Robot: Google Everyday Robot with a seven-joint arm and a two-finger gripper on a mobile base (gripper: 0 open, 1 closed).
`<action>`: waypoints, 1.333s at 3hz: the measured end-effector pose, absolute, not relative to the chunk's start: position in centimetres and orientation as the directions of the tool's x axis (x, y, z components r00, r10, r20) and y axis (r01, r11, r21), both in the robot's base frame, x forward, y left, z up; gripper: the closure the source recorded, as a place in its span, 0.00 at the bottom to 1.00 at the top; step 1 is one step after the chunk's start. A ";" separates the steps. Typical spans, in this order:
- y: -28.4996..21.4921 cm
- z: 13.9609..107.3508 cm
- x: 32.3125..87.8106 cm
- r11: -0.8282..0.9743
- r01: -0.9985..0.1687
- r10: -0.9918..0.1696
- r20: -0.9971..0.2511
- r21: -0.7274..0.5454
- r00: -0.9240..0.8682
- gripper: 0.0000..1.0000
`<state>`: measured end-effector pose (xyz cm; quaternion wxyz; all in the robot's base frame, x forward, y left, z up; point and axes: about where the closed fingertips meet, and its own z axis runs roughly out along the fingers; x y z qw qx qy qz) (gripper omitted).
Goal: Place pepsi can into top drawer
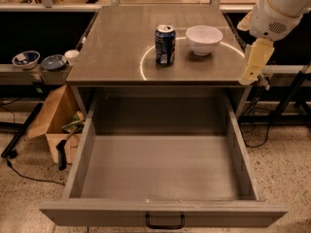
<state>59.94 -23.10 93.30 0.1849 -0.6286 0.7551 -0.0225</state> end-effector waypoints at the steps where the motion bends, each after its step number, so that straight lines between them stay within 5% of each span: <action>1: -22.3 92.3 61.8 0.222 -0.934 -0.944 -0.300 -0.279 -0.135 0.00; 4: -18.2 90.3 71.1 0.182 -0.927 -0.902 -0.430 -0.329 -0.025 0.00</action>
Offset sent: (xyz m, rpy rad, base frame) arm 0.1015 0.0280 -0.0231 0.1623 -0.1293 0.0277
